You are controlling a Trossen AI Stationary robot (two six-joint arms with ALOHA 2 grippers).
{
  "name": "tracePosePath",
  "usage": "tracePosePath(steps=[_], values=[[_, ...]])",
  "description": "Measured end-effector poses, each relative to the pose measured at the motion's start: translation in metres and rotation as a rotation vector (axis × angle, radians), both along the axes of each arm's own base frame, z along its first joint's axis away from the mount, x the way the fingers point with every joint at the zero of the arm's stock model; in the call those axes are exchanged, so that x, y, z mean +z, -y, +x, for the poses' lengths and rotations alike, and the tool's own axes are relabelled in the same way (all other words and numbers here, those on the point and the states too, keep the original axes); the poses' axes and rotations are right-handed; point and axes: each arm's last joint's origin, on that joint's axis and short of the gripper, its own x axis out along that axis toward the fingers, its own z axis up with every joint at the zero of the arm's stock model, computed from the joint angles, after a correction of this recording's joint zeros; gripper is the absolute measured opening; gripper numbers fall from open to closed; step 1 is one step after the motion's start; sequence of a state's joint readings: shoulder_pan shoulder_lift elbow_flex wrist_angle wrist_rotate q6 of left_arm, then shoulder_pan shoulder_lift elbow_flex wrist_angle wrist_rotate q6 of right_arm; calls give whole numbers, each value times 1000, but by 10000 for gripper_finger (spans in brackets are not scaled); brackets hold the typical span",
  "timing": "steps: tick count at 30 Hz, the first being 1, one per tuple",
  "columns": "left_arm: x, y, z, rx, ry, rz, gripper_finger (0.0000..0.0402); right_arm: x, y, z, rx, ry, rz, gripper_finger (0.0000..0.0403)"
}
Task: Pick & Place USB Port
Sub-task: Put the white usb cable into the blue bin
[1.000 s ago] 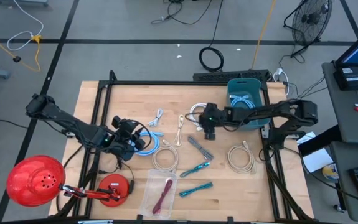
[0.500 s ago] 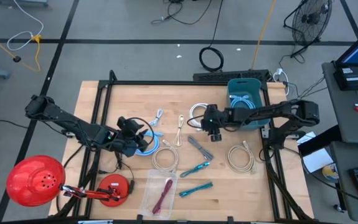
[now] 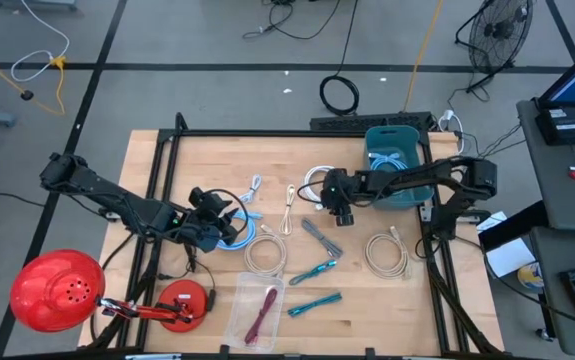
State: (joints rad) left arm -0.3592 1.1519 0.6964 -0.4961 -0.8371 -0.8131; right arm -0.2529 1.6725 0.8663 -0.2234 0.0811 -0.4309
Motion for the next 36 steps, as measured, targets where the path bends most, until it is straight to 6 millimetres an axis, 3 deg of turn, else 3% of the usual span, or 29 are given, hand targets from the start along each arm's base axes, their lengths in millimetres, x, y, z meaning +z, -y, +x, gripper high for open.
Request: tracePosePath(steps=[4, 8, 18, 21, 28, 36], values=[[0, 0, 0, -1, -1, 1, 131, -14, 1, 2, -3, -34, 15, 199], [0, 0, 0, -2, -2, 2, 131, -15, 2, 3, -45, -20, 33, 181], [0, 0, 0, -5, -6, 5, 131, 7, -8, -1, -106, 22, -67, 57], [0, 0, 0, -5, -5, 5, 131, 22, -13, -2, -90, 72, -121, 36], [0, 0, 0, 0, -1, 2, 131, 66, -21, -15, -52, 206, -154, 36], [0, 0, 0, 0, -3, 2, 131, 118, -14, -60, -198, 286, -281, 39]])
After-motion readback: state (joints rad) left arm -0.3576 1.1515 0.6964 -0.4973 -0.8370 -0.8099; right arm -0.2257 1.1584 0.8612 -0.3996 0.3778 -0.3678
